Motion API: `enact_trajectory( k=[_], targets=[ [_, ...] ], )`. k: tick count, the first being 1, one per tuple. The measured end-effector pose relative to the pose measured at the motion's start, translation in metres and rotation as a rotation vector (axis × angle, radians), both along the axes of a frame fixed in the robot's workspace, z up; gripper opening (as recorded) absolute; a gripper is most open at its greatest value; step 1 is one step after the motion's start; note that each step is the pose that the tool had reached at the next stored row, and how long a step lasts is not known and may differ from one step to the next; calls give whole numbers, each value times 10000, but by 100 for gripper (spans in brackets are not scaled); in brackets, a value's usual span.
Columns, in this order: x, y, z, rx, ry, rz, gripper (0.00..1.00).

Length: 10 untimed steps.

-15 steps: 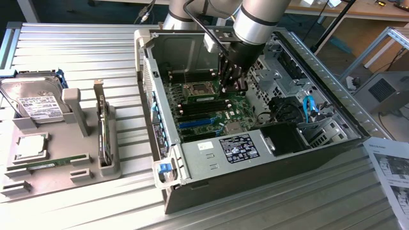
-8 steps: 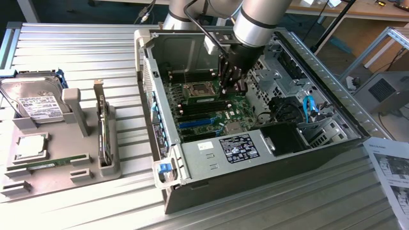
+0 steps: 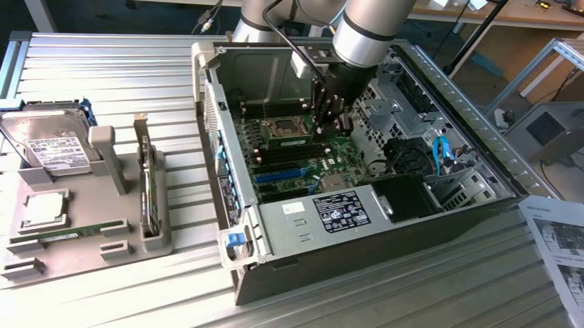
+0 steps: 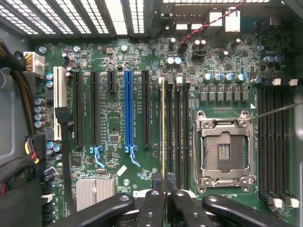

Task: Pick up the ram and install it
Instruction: 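Insert the ram into the slot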

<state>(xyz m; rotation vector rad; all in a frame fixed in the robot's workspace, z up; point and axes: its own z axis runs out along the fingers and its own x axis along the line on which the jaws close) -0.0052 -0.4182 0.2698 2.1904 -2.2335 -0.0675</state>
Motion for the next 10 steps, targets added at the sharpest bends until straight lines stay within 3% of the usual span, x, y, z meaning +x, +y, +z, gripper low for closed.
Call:
enact_trajectory(
  k=[10],
  targets=[
    [0, 17, -53, 0, 1, -1, 12]
  ],
)
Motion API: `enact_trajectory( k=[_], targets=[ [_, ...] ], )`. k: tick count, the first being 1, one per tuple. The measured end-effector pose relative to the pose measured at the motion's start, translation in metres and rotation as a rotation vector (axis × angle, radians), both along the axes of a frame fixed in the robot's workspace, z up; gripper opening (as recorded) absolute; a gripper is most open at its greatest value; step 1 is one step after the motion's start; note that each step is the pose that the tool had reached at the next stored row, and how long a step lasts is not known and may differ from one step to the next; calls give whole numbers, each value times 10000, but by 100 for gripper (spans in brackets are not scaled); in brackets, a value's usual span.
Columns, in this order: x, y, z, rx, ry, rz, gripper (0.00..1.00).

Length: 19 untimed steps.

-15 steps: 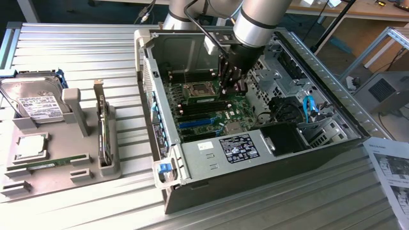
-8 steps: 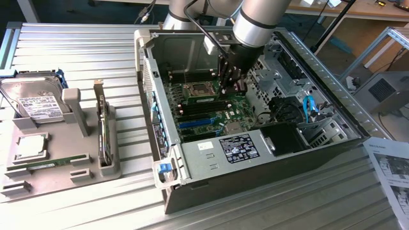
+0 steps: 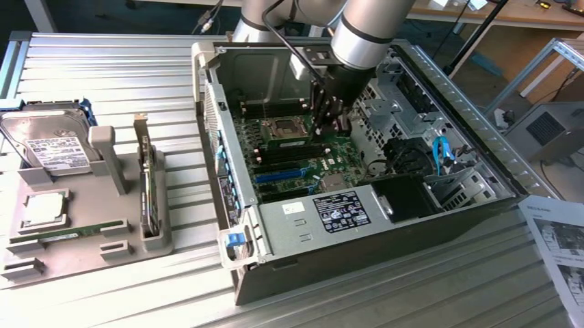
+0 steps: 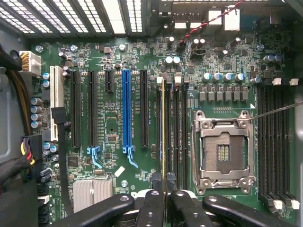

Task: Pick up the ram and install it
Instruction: 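Insert the ram into the slot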

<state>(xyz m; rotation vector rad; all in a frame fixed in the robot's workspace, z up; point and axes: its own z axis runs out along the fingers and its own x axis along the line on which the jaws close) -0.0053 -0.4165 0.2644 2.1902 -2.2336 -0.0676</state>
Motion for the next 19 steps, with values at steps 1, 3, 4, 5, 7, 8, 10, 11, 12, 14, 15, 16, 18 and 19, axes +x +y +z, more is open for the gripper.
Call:
enact_trajectory(
  k=[1, 3, 4, 5, 7, 8, 10, 11, 12, 14, 15, 16, 18, 19],
  targets=[
    [0, 0, -11, 0, 0, 0, 12],
    [0, 0, -43, 1, 0, 0, 12],
    [0, 0, -51, 0, 1, 1, 12],
    [0, 0, -51, -1, 1, 0, 12],
    [0, 0, -51, 0, 1, 0, 12],
    [0, 0, -52, 0, 1, 0, 12],
    [0, 0, -52, 0, 0, 2, 12],
    [0, 0, -52, 0, 0, 7, 12],
    [1, 0, -53, 0, 0, 15, 12],
    [1, 0, -53, 0, 0, 29, 12],
    [1, 0, -54, 1, 0, 31, 12],
    [1, 0, -54, 1, 0, 31, 12],
    [-1, 0, -66, 4, -1, 32, 12],
    [-2, 0, -67, 1, 0, 32, 12]
  ],
)
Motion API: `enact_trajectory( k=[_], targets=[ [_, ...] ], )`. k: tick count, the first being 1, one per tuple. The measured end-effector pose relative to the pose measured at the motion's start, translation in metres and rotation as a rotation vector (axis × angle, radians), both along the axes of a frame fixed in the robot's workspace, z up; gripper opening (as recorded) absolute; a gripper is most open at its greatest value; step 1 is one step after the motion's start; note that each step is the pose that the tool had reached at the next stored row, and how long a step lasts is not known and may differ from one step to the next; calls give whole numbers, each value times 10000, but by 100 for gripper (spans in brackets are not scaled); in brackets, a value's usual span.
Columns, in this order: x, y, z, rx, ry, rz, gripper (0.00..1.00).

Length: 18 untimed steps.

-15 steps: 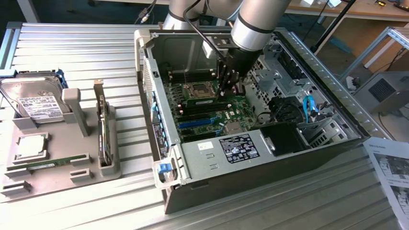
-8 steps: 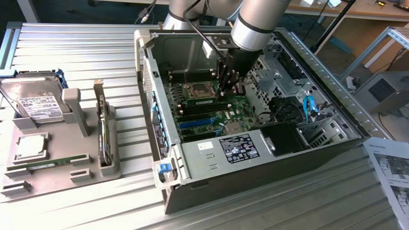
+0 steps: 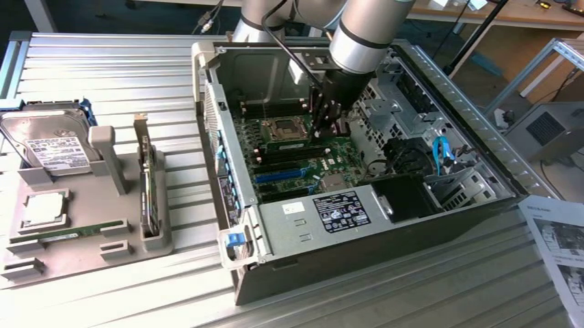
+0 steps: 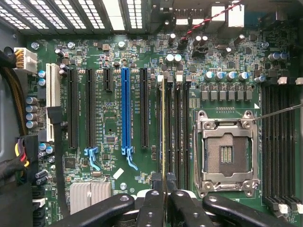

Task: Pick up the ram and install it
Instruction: 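Insert the ram into the slot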

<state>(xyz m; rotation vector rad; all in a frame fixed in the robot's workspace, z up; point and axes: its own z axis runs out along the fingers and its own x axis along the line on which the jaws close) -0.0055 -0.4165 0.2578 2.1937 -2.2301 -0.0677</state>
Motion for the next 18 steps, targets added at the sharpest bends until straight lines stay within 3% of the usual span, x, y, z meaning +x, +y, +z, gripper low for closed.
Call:
enact_trajectory(
  k=[18],
  targets=[
    [6, 0, -38, 0, 33, -1, 12]
  ],
)
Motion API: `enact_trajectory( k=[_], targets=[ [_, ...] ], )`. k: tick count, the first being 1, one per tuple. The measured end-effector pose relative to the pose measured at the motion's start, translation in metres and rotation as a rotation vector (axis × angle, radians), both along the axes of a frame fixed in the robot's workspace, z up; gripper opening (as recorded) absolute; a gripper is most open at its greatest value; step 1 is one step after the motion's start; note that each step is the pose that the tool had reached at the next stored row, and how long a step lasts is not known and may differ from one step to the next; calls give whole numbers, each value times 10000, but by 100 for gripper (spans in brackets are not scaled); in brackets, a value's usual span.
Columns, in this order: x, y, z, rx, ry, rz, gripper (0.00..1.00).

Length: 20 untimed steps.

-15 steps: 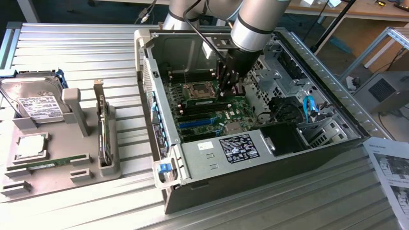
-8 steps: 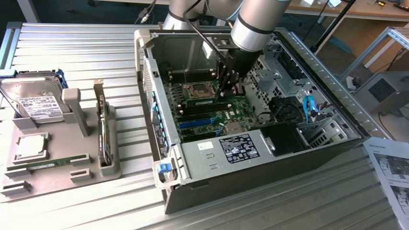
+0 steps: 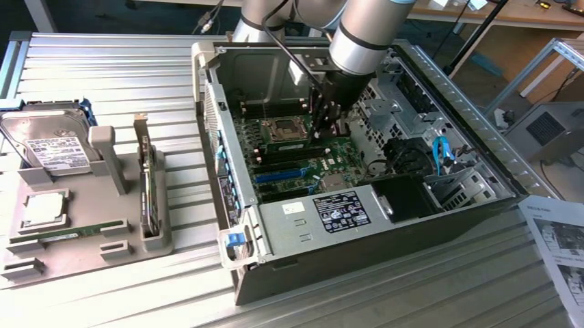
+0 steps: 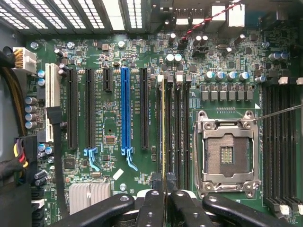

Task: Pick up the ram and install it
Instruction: 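Insert the ram into the slot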

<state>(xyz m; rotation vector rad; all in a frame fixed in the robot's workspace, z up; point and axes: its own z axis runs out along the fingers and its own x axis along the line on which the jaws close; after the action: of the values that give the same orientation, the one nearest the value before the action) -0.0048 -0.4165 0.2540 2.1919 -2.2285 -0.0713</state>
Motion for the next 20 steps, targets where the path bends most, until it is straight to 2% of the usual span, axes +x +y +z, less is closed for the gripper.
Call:
enact_trajectory(
  k=[4, 20],
  targets=[
    [0, 0, -49, -1, 0, 0, 12],
    [-1, 0, -86, 0, 0, 112, 12]
  ],
)
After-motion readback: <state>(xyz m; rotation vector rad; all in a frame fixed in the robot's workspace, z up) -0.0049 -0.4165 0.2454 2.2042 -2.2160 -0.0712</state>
